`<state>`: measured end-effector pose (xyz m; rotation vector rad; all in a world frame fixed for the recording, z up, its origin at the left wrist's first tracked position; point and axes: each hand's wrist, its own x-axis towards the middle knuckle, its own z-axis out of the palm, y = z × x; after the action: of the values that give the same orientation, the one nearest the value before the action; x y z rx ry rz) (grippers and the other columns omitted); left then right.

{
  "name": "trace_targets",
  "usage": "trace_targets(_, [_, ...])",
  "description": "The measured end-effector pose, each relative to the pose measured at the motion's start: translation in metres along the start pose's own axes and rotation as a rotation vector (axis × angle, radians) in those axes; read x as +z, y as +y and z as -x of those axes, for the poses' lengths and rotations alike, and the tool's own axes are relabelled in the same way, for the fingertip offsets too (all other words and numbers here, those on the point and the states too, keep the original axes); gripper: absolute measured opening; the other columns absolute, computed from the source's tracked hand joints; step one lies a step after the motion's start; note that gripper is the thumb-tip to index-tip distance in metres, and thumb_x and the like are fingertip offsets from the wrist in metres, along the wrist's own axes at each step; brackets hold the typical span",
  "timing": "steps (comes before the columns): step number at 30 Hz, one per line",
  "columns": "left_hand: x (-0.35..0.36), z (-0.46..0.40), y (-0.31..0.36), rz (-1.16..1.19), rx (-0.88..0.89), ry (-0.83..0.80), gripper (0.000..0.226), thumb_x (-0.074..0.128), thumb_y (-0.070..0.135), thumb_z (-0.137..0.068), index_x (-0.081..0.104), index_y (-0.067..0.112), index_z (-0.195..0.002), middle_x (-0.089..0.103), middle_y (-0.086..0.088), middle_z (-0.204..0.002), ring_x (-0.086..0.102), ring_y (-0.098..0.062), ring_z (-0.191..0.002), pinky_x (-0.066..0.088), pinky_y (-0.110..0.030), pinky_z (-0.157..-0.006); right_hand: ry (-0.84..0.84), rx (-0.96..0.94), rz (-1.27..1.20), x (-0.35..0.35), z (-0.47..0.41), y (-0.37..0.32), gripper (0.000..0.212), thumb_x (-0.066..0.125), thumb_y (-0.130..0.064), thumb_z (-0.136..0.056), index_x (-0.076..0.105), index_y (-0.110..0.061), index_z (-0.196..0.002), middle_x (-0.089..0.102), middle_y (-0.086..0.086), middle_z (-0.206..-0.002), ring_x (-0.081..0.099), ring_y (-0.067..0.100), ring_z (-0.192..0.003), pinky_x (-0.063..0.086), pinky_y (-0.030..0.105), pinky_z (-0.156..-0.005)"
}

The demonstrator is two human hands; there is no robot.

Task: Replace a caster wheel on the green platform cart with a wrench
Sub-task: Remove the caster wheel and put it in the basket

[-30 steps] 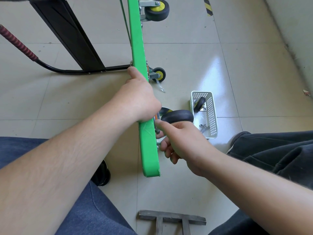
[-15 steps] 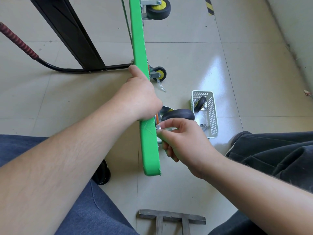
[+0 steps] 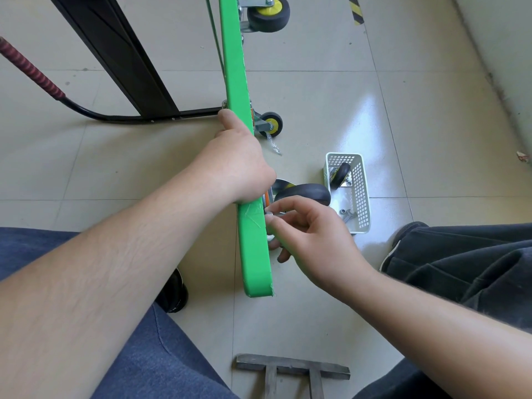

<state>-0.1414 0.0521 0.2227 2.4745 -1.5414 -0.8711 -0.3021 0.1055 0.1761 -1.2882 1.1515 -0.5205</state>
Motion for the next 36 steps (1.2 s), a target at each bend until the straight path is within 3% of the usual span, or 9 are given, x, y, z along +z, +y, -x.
trace_targets(5, [0.000,0.000,-0.001,0.002,0.000,0.006,0.097,0.057,0.020,-0.094,-0.014,-0.013,-0.152,0.065,-0.026,-0.115,0.039,-0.015,-0.055,0.019,-0.028,-0.036,0.067,-0.115,0.166,0.000,-0.004,0.004,0.005,0.073,-0.022,-0.092,0.074,-0.025,-0.096,0.075,-0.009,-0.086,0.071,0.013,-0.074,0.059,0.036,-0.066])
trace_targets(11, [0.000,0.001,0.000,0.004,-0.001,0.000,0.096,0.057,0.020,-0.094,-0.010,-0.013,-0.152,0.065,-0.026,-0.127,0.036,-0.015,-0.054,0.018,-0.028,-0.036,0.047,-0.170,0.193,-0.003,-0.001,0.005,0.017,0.071,-0.008,-0.090,0.071,-0.024,-0.094,0.069,-0.019,-0.080,0.063,0.006,-0.066,0.041,0.014,-0.061])
trace_targets(17, [-0.002,0.003,0.002,0.000,-0.006,-0.007,0.094,0.055,0.019,-0.095,-0.011,-0.015,-0.152,0.062,-0.030,-0.131,0.046,-0.014,-0.058,0.018,-0.028,-0.034,0.111,-0.266,0.239,-0.002,-0.002,0.005,0.025,0.070,0.000,-0.087,0.065,-0.025,-0.091,0.067,-0.016,-0.093,0.069,0.010,-0.083,0.052,0.020,-0.068])
trace_targets(20, [-0.003,0.004,0.002,-0.012,-0.002,-0.020,0.091,0.054,0.019,-0.097,-0.011,-0.015,-0.152,0.060,-0.032,-0.130,0.040,-0.017,-0.055,0.016,-0.024,-0.026,0.132,-0.256,0.208,-0.007,-0.001,0.005,0.023,0.070,-0.003,-0.087,0.064,-0.025,-0.092,0.066,-0.017,-0.092,0.069,0.011,-0.081,0.053,0.020,-0.068])
trace_targets(24, [-0.003,0.004,0.001,0.001,-0.004,-0.020,0.095,0.056,0.019,-0.095,-0.012,-0.014,-0.153,0.063,-0.028,-0.130,0.035,-0.016,-0.054,0.019,-0.029,-0.035,0.157,-0.246,0.217,-0.016,-0.003,0.006,0.016,0.071,-0.010,-0.089,0.066,-0.024,-0.091,0.068,-0.016,-0.085,0.068,0.009,-0.074,0.051,0.019,-0.066])
trace_targets(28, [-0.005,0.006,0.003,0.015,-0.003,-0.031,0.090,0.054,0.019,-0.097,-0.008,-0.013,-0.152,0.062,-0.031,-0.127,0.038,-0.017,-0.054,0.012,-0.022,-0.022,0.271,-0.288,0.202,-0.032,-0.016,-0.007,0.016,0.071,-0.015,-0.090,0.066,-0.029,-0.089,0.069,-0.018,-0.081,0.067,0.007,-0.070,0.047,0.015,-0.064])
trace_targets(32, [-0.005,0.007,0.001,0.023,-0.001,-0.010,0.085,0.055,0.018,-0.097,-0.003,-0.013,-0.152,0.047,-0.017,-0.083,0.039,-0.018,-0.053,0.012,-0.020,-0.020,0.443,-0.210,0.196,-0.074,-0.053,-0.006,0.005,0.065,-0.031,-0.087,0.067,-0.036,-0.089,0.072,-0.014,-0.089,0.072,0.019,-0.079,0.059,0.040,-0.073])
trace_targets(34, [-0.006,0.008,0.003,0.028,-0.007,0.011,0.089,0.055,0.017,-0.096,-0.006,-0.012,-0.154,0.039,-0.010,-0.077,0.040,-0.017,-0.055,0.012,-0.020,-0.020,0.486,-0.085,0.194,-0.097,-0.076,0.011,0.006,0.063,-0.028,-0.087,0.069,-0.030,-0.089,0.072,-0.009,-0.087,0.070,0.019,-0.073,0.061,0.045,-0.072])
trace_targets(36, [-0.006,0.008,0.002,0.037,-0.003,0.005,0.094,0.055,0.017,-0.096,-0.013,-0.010,-0.155,0.046,-0.016,-0.083,0.040,-0.017,-0.056,0.014,-0.020,-0.021,0.454,0.125,0.110,-0.116,-0.095,0.036,0.011,0.061,-0.017,-0.091,0.069,-0.022,-0.086,0.070,0.001,-0.087,0.065,0.020,-0.071,0.057,0.039,-0.067])
